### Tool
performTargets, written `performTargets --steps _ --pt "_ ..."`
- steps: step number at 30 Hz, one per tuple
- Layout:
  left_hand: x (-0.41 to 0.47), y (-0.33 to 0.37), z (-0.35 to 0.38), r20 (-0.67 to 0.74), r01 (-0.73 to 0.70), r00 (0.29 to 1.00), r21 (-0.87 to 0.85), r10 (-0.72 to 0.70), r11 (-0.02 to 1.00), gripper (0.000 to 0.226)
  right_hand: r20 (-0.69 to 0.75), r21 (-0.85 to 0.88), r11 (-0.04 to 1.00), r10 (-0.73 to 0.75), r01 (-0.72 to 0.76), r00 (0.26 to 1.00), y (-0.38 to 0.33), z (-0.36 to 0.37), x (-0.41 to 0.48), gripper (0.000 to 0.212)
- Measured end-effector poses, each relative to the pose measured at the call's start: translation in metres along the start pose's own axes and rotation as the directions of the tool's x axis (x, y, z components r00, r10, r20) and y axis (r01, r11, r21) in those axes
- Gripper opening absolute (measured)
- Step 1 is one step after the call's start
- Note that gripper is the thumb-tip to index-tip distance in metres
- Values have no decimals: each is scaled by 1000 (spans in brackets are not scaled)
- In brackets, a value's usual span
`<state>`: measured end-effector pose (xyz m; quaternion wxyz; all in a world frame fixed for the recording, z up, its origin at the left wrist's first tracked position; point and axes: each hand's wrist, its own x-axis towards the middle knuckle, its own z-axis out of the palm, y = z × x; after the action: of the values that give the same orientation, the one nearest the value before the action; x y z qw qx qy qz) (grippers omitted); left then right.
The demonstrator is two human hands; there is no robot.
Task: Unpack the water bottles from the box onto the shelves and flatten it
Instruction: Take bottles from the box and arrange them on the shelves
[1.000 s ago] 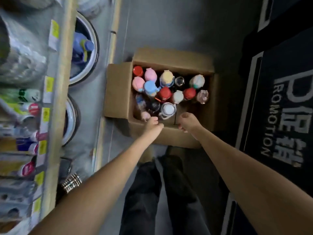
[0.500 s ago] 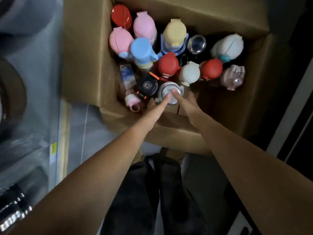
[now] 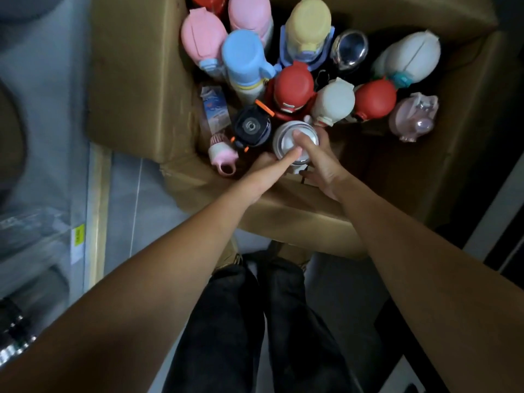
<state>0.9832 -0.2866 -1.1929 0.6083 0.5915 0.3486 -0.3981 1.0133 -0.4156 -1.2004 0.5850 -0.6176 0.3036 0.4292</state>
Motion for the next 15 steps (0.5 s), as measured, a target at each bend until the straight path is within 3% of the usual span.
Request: performTargets --steps 2,4,5,11,15 --pt "-2 0 1 -25 2 1000 46 -1 999 22 1 36 999 16 -16 1000 2 3 -3 60" --pt "-7 3 3 -22 15 1000 71 -14 997 56 10 74 997 2 -3 1000 3 6 -6 53" --pt "-7 4 3 0 -7 1000 71 7 997 61 6 95 996 -6 5 1000 3 7 -7 51" --pt "-20 10 2 71 -121 991 103 114 987 72 -33 102 995 -8 11 999 -5 9 -25 45" --pt "-47 15 2 116 -79 990 25 75 997 76 -11 45 999 -6 7 1000 -14 6 -50 46"
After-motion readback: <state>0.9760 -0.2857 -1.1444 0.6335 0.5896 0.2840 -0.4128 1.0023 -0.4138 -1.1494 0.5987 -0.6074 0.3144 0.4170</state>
